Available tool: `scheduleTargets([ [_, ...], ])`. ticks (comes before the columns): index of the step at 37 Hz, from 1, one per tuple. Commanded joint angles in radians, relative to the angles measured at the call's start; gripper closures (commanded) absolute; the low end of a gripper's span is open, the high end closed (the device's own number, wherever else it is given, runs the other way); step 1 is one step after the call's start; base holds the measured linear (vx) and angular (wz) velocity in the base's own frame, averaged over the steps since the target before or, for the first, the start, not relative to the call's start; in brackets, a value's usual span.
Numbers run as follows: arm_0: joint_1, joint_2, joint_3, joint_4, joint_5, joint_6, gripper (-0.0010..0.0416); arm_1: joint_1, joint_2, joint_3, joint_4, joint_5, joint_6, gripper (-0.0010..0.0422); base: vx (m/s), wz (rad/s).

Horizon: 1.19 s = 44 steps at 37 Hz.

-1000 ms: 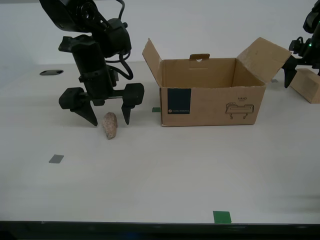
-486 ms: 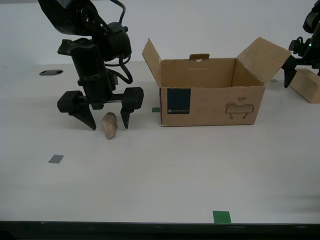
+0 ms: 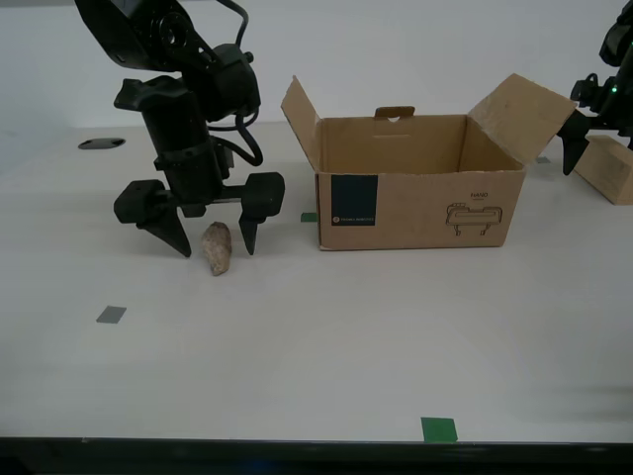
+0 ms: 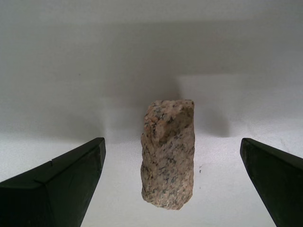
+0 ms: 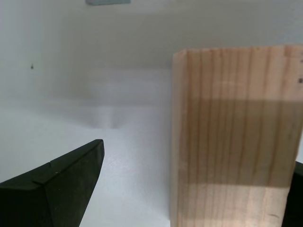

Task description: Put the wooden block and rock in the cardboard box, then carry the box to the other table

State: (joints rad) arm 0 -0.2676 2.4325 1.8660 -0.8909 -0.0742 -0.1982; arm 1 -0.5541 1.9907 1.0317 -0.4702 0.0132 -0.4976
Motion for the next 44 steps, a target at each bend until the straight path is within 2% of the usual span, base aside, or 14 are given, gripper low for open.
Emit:
scheduleTargets([
  [1,-0.001,-0.001,-0.001,-0.008,0.003,-0.017,0.0016,-0.001,0.0,0.0,0.003,0.003,-0.004,0.0023,0.0,0.0],
  [7,-0.003,-0.001,-0.002,-0.011,0.049,-0.031,0.0016,-0.002,0.0,0.0,0.003,0.003,-0.005,0.0023,0.0,0.0],
  [15,-0.005,-0.001,-0.002,-0.019,0.055,-0.032,0.0016,-0.002,0.0,0.0,0.004,0.003,-0.005,0.0023,0.0,0.0],
  [19,-0.005,-0.001,-0.002,-0.019,0.081,-0.034,0.0016,-0.003,0.0,0.0,0.005,0.003,-0.004,0.0023,0.0,0.0],
  [39,-0.005,-0.001,-0.002,-0.018,0.081,-0.033,0.0016,-0.003,0.0,0.0,0.005,0.002,-0.008,0.0023,0.0,0.0],
  [44,-0.005,-0.001,-0.002,-0.018,0.081,-0.032,0.0016,-0.003,0.0,-0.001,0.008,-0.013,-0.013,0.0023,0.0,0.0],
])
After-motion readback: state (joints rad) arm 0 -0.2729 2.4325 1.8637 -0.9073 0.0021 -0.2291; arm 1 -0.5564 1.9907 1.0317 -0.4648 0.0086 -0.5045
